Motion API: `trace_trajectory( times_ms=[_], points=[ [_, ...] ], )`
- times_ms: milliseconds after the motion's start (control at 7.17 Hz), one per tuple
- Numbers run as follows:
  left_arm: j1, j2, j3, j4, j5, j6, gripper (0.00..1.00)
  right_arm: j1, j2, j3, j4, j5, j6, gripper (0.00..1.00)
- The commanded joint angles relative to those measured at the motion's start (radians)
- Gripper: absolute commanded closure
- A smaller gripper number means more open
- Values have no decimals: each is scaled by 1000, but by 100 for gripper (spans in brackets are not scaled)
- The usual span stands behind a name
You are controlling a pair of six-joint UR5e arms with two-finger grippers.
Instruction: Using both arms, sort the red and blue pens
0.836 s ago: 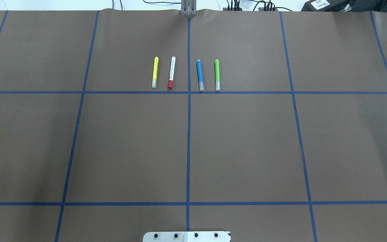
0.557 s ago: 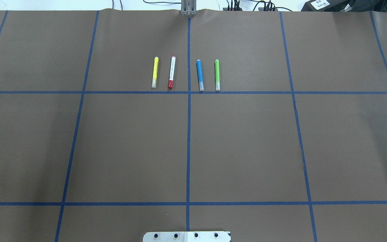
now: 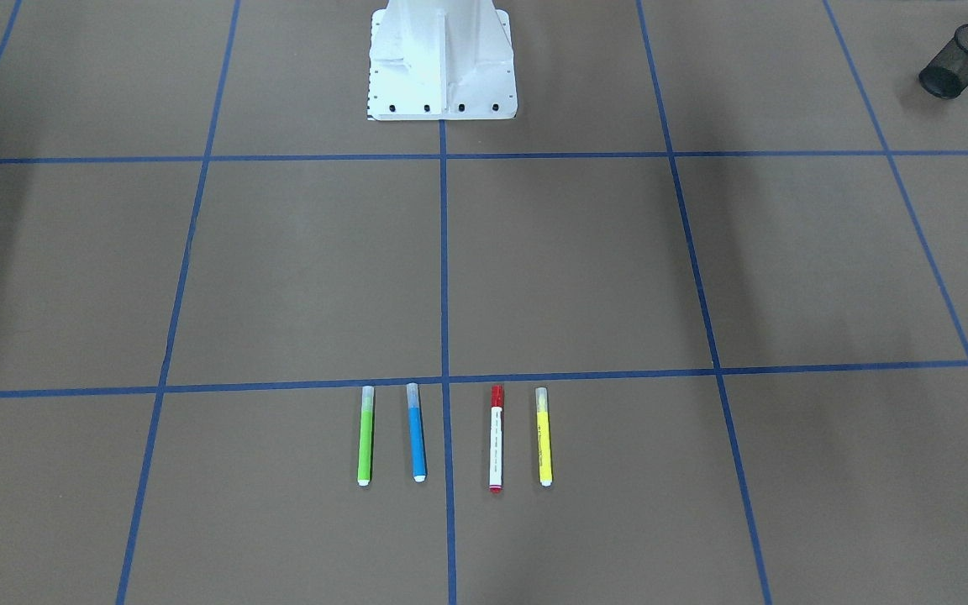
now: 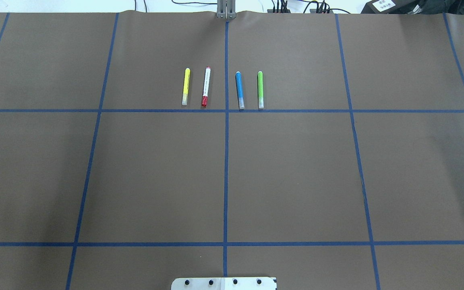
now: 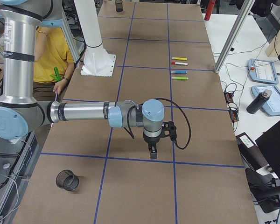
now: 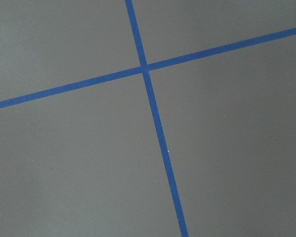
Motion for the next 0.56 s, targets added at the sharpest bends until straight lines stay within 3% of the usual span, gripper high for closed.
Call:
trace_trajectory(
  times_ms=[0, 139, 418],
  points=[
    [1, -4, -15, -1, -1, -7, 0, -1, 10, 14, 3, 19, 5, 0],
    [1, -9, -33, 0, -1, -7, 0, -1, 33, 19, 44, 74, 12, 0],
    [1, -30, -56, -6, 1, -8, 0, -1, 34, -5, 205, 85, 22, 0]
  ],
)
